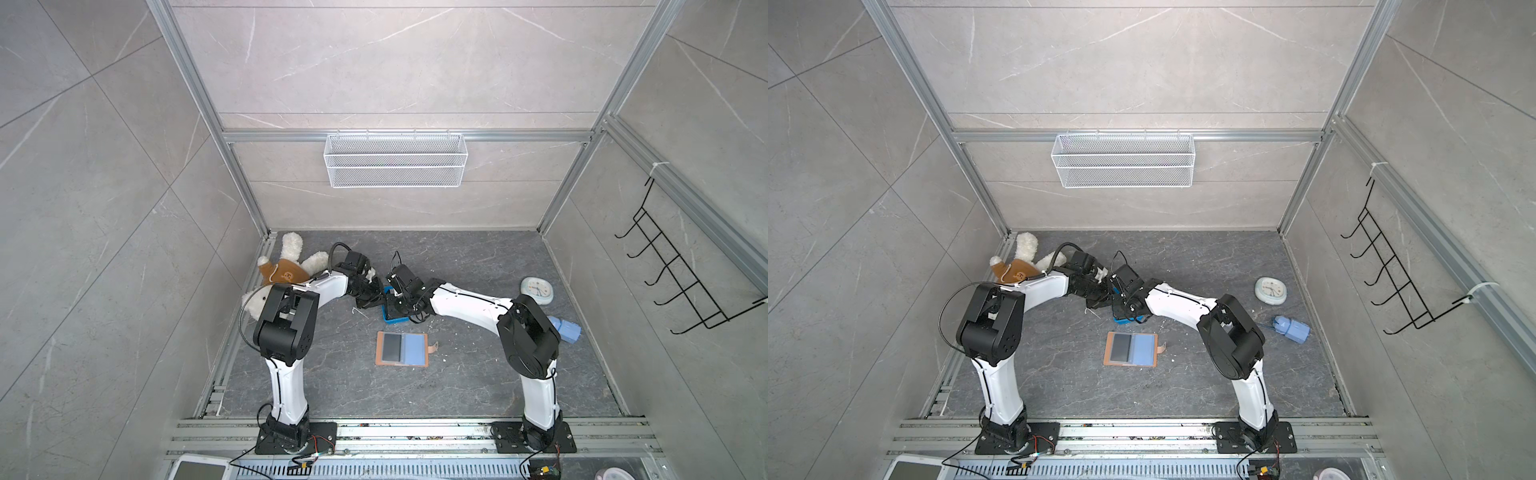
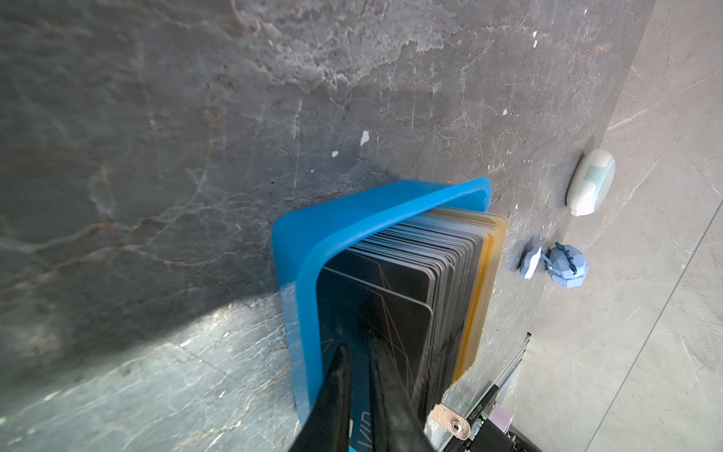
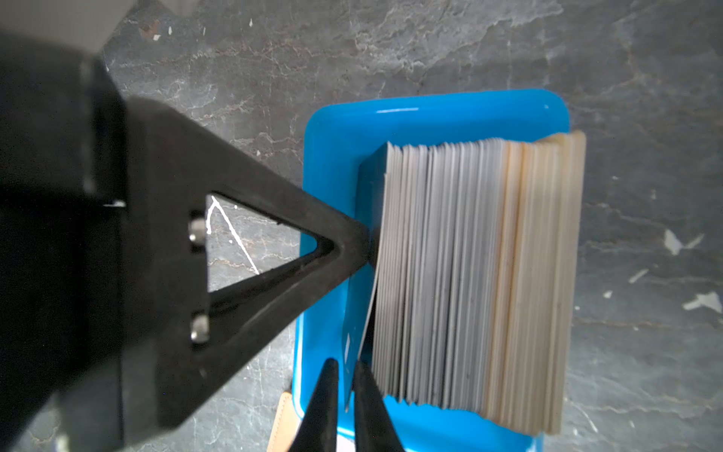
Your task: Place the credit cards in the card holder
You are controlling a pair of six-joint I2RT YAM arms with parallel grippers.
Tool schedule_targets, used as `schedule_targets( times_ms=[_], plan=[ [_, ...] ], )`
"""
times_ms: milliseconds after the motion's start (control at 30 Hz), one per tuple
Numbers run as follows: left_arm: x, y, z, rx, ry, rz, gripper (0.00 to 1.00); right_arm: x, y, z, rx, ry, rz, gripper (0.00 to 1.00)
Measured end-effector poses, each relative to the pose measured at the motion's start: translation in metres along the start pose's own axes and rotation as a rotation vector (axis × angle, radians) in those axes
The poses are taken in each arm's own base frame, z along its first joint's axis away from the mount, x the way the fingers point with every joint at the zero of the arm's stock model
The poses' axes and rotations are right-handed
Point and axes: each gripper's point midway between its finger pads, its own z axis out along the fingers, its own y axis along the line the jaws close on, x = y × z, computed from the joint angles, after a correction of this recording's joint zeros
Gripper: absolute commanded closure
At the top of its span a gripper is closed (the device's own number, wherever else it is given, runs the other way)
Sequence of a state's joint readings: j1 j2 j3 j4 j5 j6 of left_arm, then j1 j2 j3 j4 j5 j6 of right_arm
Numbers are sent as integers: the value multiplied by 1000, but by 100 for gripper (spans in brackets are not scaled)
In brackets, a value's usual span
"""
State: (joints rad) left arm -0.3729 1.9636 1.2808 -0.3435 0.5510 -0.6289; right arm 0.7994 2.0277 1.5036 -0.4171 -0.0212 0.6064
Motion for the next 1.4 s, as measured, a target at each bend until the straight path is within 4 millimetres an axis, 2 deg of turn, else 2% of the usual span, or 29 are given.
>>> schedule_targets(
  times_ms=[1067,1200,1400],
  plan=[
    [-1,0,-5,-19,-18,3,86,-14,-1,9,73,-3,47,91],
    [0,-2,-10,-25,-18,9,86,-12,-2,10,77,0,65,95],
    [-1,-10,-29,-35,-57,39,85,-12,-2,11,78,-9,86,98]
  ],
)
